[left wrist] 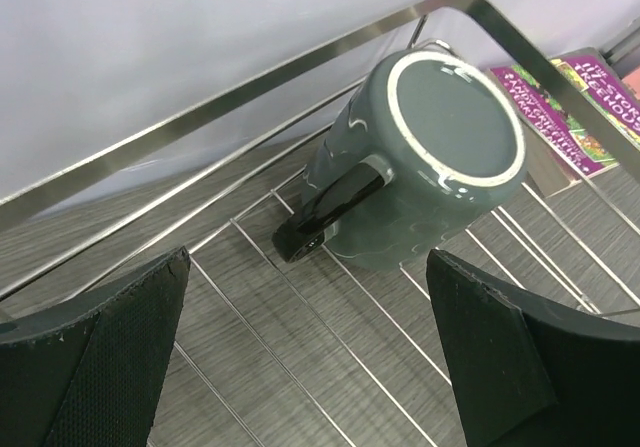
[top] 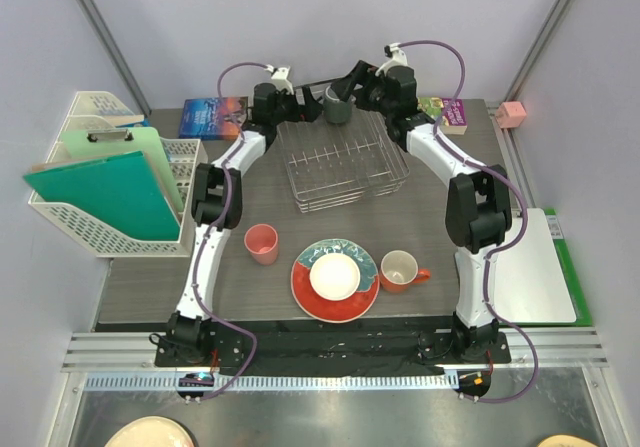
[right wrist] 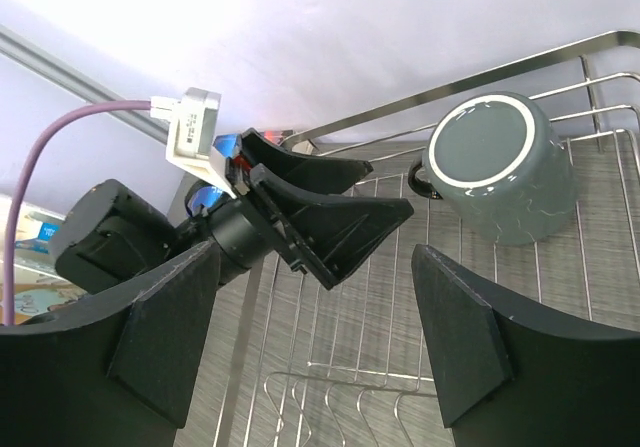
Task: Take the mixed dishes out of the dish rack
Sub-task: Adjust the dish rack at the center of the board.
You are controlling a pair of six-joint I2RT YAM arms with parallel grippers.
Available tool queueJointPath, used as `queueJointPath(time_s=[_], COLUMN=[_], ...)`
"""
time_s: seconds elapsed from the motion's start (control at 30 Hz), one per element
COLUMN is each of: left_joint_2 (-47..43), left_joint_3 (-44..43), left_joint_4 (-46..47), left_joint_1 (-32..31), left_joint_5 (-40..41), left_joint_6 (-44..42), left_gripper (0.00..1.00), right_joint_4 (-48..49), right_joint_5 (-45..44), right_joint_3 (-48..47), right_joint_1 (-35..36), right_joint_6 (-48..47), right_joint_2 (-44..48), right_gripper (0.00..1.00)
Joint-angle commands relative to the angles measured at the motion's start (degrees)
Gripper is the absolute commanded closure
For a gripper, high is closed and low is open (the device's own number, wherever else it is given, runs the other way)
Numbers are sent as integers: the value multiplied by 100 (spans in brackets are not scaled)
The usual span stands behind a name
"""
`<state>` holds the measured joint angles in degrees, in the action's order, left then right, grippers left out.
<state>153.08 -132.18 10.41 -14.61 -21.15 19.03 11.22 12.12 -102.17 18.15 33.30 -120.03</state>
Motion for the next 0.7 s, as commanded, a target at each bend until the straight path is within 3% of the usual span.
queueJointPath(time_s=[0.0, 0.43, 0.67], left_joint_2=[292, 715, 838], left_joint_3=[-334, -431, -458], left_joint_4=[505, 1709, 2096], left_joint_1=[-15, -15, -77], left_joint_5=[-135, -241, -539], left_joint_6=[39, 620, 971], left_gripper=[0, 8, 28], right_joint_4=[231, 398, 460], right_joint_5=[-43, 36, 80], right_joint_3=[75, 110, 145], right_joint_1=[4, 57, 57], right_joint_6=[-87, 27, 124], right_joint_2=[252, 6, -65], right_gripper=[18, 18, 18])
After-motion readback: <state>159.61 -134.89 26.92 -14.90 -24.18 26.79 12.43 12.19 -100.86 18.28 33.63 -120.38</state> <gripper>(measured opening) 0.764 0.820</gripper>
